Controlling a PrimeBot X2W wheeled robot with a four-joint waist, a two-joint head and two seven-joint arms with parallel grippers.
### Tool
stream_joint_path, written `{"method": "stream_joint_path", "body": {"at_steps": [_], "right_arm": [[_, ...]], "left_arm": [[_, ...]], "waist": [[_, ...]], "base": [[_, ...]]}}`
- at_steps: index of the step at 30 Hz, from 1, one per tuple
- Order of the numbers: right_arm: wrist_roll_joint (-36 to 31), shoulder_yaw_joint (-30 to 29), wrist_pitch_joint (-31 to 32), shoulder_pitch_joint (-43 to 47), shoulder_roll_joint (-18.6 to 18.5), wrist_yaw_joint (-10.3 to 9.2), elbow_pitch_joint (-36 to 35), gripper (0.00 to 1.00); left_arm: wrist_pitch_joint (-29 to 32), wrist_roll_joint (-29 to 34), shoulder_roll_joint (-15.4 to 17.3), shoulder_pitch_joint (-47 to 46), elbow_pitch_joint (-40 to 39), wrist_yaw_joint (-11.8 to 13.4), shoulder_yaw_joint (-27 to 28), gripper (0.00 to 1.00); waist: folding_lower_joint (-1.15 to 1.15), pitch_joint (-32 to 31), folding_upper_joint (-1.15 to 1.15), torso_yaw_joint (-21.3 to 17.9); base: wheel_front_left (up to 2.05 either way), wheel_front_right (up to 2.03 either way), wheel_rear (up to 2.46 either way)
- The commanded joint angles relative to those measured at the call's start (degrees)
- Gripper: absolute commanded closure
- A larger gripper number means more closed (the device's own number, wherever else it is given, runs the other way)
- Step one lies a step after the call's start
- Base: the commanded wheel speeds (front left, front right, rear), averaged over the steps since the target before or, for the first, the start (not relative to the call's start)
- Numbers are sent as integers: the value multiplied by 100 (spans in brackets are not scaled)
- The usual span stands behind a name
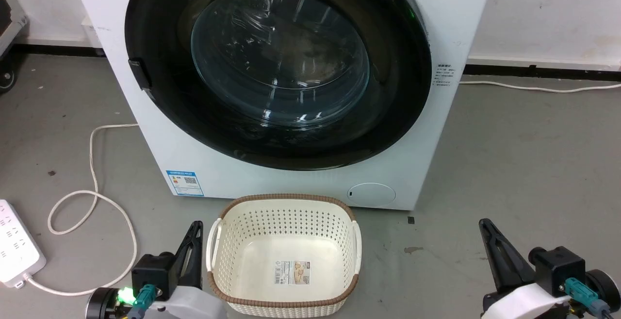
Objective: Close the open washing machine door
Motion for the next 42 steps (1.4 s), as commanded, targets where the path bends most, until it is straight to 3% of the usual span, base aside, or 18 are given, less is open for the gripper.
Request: {"method": "stream_joint_path", "body": {"at_steps": [1, 42], "right_arm": [[-48, 36, 98, -108, 24, -3, -69, 100], [-85, 131, 402, -199, 31, -4, -166, 100]], "left_arm": [[91, 76, -6, -89, -80, 52, 37, 100], [406, 210, -11, -141, -264, 168, 143, 100]], "waist": [[0, 7, 0, -7], [0, 33, 0, -34]], "base": [[0, 0, 0], [0, 0, 0]]}}
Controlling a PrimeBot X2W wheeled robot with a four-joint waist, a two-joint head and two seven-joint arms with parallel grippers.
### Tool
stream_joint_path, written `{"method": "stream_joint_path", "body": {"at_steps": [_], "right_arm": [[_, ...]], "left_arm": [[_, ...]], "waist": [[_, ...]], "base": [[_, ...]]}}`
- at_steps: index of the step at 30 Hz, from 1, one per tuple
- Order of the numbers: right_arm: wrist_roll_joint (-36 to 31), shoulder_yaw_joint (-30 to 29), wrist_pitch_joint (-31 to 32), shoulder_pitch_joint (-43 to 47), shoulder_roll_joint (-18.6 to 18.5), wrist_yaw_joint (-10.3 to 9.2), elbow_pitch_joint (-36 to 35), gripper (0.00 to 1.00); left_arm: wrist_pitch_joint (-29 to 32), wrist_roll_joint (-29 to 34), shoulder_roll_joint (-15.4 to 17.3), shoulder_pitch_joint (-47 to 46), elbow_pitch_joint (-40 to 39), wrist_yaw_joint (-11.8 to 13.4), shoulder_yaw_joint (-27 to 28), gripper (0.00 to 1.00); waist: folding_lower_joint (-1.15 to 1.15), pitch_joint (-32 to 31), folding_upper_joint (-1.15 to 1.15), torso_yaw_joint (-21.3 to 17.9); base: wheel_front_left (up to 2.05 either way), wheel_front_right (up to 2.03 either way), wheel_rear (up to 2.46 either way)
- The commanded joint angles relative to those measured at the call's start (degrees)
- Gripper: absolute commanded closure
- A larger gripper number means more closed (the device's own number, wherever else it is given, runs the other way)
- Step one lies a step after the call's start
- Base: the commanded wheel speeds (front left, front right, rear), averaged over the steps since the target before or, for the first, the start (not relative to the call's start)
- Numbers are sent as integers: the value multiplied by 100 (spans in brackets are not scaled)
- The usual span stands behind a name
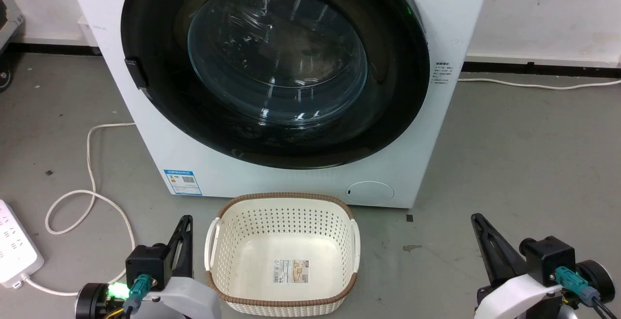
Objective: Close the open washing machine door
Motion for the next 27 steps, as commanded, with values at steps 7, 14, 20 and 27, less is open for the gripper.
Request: {"method": "stream_joint_path", "body": {"at_steps": [7, 14, 20, 27], "right_arm": [[-43, 1, 6, -79, 28, -4, -35, 100], [-43, 1, 6, -79, 28, -4, -35, 100], [-43, 1, 6, -79, 28, -4, -35, 100], [-43, 1, 6, -79, 28, -4, -35, 100]], "left_arm": [[2, 16, -2, -87, -25, 16, 8, 100], [2, 16, -2, -87, -25, 16, 8, 100], [2, 16, -2, -87, -25, 16, 8, 100], [2, 16, -2, -87, -25, 16, 8, 100]], "waist": [[0, 0, 0, 0], [0, 0, 0, 0], [0, 0, 0, 0], [0, 0, 0, 0]], "base": [[0, 0, 0], [0, 0, 0], [0, 0, 0], [0, 0, 0]]}}
